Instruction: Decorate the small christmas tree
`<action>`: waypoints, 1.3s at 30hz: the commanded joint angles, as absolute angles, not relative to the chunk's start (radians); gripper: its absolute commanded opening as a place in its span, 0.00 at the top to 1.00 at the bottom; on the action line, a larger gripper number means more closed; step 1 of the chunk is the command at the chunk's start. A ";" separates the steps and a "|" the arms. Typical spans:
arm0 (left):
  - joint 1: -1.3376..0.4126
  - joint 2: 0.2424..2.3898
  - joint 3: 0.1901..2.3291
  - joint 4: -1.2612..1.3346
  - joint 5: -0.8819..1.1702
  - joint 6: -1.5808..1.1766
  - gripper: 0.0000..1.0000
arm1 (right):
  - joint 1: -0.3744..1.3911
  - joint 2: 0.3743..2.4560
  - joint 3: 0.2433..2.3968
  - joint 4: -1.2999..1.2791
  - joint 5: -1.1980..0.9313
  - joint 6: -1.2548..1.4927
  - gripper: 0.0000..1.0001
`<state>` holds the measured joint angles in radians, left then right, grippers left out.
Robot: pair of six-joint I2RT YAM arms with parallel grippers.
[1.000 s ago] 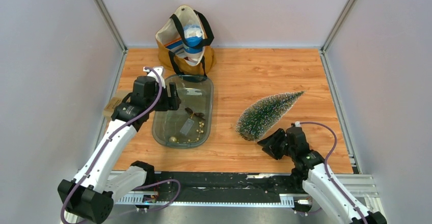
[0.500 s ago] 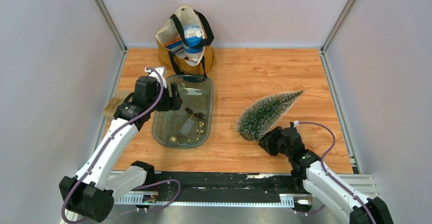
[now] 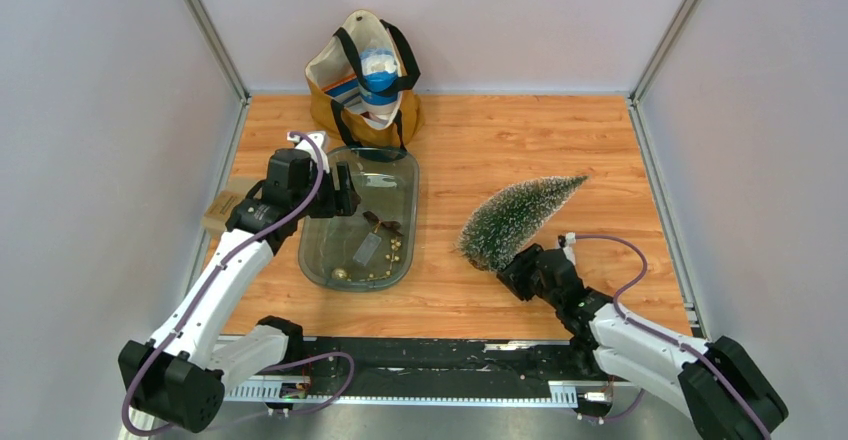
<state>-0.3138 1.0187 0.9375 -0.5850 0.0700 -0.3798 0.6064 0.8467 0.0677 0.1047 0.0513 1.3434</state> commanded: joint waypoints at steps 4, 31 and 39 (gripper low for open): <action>-0.318 1.022 0.936 -0.552 0.083 -0.383 0.20 | 0.644 0.962 0.101 0.227 0.192 1.400 0.55; -0.318 1.058 0.936 -0.541 0.107 -0.368 0.20 | 0.709 1.240 0.204 0.422 0.371 1.490 0.47; -0.318 1.083 0.931 -0.546 0.087 -0.336 0.20 | 0.709 0.927 0.187 0.079 0.456 1.424 0.32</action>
<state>-0.3138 1.0763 0.9363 -0.5709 0.0959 -0.3687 0.7044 1.0508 0.2001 0.2726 0.3557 1.4612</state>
